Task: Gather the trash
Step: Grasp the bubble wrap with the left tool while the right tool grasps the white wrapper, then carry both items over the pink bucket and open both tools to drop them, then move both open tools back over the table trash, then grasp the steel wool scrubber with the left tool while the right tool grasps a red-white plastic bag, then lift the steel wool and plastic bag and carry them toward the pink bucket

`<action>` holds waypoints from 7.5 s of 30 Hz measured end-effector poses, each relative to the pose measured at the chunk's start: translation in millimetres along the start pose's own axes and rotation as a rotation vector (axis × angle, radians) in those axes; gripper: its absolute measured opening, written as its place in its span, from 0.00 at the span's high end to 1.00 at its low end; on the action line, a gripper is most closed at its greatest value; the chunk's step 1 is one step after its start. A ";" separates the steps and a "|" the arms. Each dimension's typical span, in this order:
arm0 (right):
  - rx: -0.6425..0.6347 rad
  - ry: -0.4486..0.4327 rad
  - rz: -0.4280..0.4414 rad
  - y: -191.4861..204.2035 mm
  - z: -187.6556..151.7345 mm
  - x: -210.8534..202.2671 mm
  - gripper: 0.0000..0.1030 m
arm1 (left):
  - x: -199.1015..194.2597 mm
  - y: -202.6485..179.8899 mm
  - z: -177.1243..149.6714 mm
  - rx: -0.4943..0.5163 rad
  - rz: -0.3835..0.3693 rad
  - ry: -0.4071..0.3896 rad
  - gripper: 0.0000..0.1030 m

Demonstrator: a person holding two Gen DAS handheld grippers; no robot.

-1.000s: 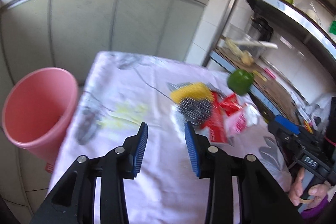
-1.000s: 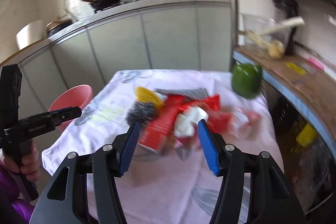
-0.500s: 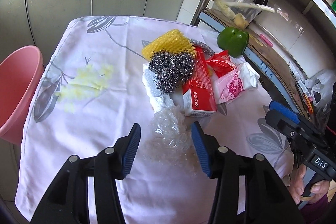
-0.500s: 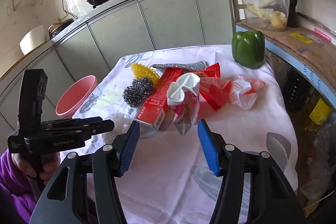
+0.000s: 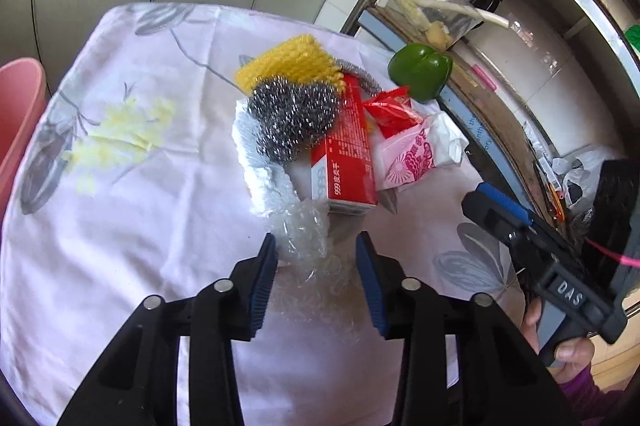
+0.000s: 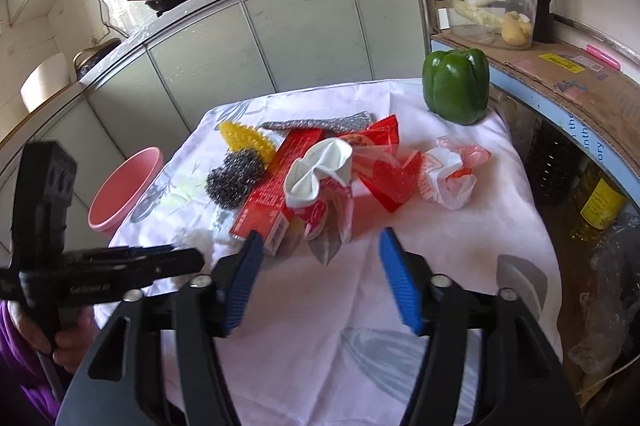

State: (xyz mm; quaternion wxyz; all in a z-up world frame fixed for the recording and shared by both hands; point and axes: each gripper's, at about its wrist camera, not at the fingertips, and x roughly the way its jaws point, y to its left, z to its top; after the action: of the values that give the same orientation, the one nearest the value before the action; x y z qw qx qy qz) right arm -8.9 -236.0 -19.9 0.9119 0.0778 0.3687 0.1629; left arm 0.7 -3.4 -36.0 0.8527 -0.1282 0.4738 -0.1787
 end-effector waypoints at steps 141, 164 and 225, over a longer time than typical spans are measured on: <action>-0.244 0.040 0.192 138.1 33.7 23.0 0.53 | -118.4 87.2 7.3 -0.088 0.331 -0.405 0.58; 0.027 0.029 -0.044 -11.1 6.6 8.1 0.53 | 0.0 -9.5 36.7 0.202 0.186 -0.182 0.58; -0.005 -0.077 -0.087 -14.6 35.7 -17.1 0.88 | -47.2 8.5 24.0 0.094 0.171 -0.291 0.85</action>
State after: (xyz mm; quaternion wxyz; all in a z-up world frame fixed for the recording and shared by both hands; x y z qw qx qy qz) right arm 7.9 -256.5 13.0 0.9319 0.0655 0.3357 0.1210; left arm -0.2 25.6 9.2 0.9293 -0.0722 0.3459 -0.1071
